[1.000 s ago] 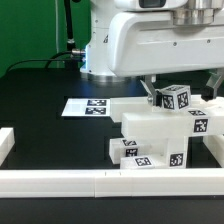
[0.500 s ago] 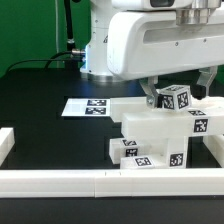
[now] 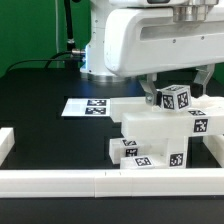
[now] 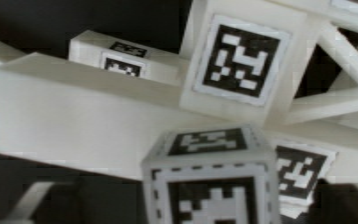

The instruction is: Assemble chair

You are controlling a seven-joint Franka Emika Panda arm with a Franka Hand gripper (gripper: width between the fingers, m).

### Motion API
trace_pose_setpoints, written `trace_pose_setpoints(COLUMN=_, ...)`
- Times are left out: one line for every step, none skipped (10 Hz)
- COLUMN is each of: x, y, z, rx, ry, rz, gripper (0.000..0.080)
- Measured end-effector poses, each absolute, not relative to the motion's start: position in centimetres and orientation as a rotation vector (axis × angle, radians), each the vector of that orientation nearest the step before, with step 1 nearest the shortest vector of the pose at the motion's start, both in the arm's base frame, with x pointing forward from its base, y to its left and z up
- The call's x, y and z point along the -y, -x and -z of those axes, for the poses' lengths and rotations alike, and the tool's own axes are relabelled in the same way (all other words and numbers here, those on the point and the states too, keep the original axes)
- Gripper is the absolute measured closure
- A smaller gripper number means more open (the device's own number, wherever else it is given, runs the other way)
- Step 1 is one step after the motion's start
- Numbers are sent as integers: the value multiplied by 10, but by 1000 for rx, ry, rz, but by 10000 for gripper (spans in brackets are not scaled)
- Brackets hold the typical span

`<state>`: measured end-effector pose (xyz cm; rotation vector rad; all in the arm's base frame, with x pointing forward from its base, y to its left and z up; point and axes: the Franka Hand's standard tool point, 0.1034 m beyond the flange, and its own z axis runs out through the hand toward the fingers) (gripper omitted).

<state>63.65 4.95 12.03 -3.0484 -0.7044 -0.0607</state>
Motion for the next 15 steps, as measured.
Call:
trace_pose_setpoints(x=-49, y=-636, z=-120, rx=703, ry=3049, rz=59, gripper=375)
trace_pose_setpoints(x=-49, y=-636, z=-119, rx=703, ry=3049, rz=58, gripper=375)
trace_pose_setpoints(x=-49, y=-636, z=-119, rx=690, ry=3052, rz=57, gripper=518)
trace_pose_setpoints(x=-49, y=-636, z=-118, rx=654, ry=3059, rz=57, gripper=518)
trace_pose_setpoints(x=-48, y=-636, z=-118, rx=654, ry=3059, rz=57, gripper=518)
trace_pose_setpoints(x=-49, y=-636, z=-118, rx=606, ry=3068, rz=56, gripper=518)
trace_pose_setpoints(x=-49, y=-636, z=-118, rx=487, ry=3087, rz=55, gripper=518)
trace_pose_setpoints(x=-50, y=-636, z=-118, rx=262, ry=3112, rz=53, gripper=518)
trace_pose_setpoints(x=-50, y=-636, z=-118, rx=84, ry=3120, rz=50, gripper=518)
trace_pose_setpoints(x=-49, y=-636, z=-118, rx=-66, ry=3119, rz=49, gripper=517)
trace_pose_setpoints(x=-49, y=-636, z=-118, rx=-254, ry=3104, rz=46, gripper=517)
trace_pose_setpoints(x=-47, y=-636, z=-118, rx=-343, ry=3089, rz=44, gripper=517)
trace_pose_setpoints(x=-49, y=-636, z=-118, rx=-400, ry=3081, rz=43, gripper=517)
trace_pose_setpoints(x=-50, y=-636, z=-118, rx=-531, ry=3057, rz=40, gripper=517)
trace_pose_setpoints(x=-50, y=-636, z=-118, rx=-605, ry=3042, rz=38, gripper=517)
